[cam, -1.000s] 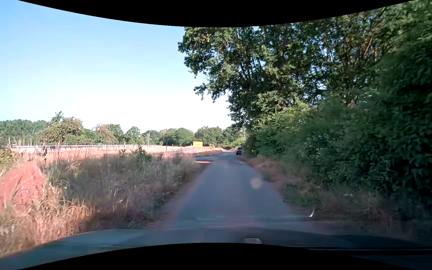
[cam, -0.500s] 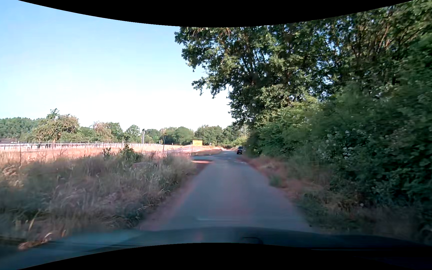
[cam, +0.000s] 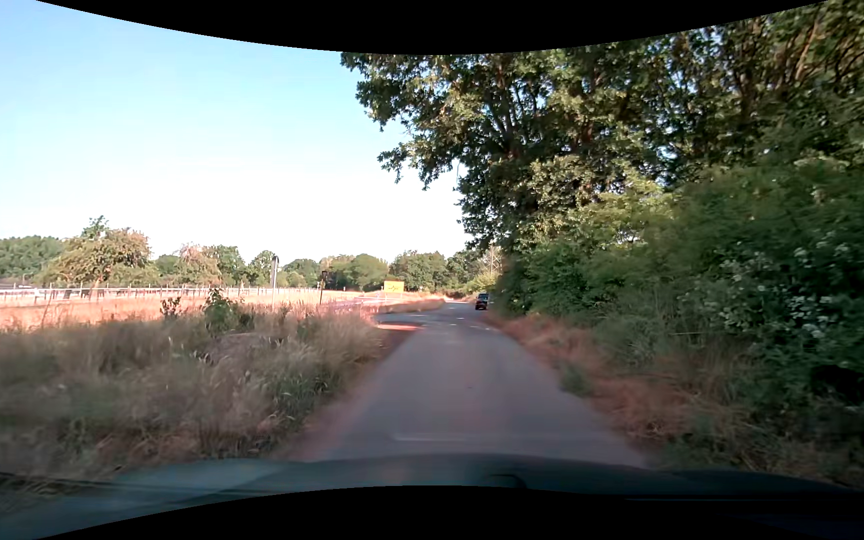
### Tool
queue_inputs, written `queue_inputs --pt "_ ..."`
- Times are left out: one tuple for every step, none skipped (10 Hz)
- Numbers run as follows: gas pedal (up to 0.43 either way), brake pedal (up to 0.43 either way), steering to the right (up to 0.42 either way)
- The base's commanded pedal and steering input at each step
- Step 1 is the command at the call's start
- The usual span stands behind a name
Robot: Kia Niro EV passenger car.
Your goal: Follow the waypoints while adhering to traffic rules and regulations
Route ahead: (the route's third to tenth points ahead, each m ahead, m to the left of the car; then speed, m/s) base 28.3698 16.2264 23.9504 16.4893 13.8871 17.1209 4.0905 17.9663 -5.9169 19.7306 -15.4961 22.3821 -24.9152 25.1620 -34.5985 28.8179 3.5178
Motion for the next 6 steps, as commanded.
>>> queue_inputs --pt "0.059 0.0 -0.003" --pt "0.059 0.0 -0.002" --pt "0.059 0.0 -0.001" --pt "0.059 0.0 0.001" --pt "0.059 0.0 0.001" --pt "0.059 0.0 0.001"
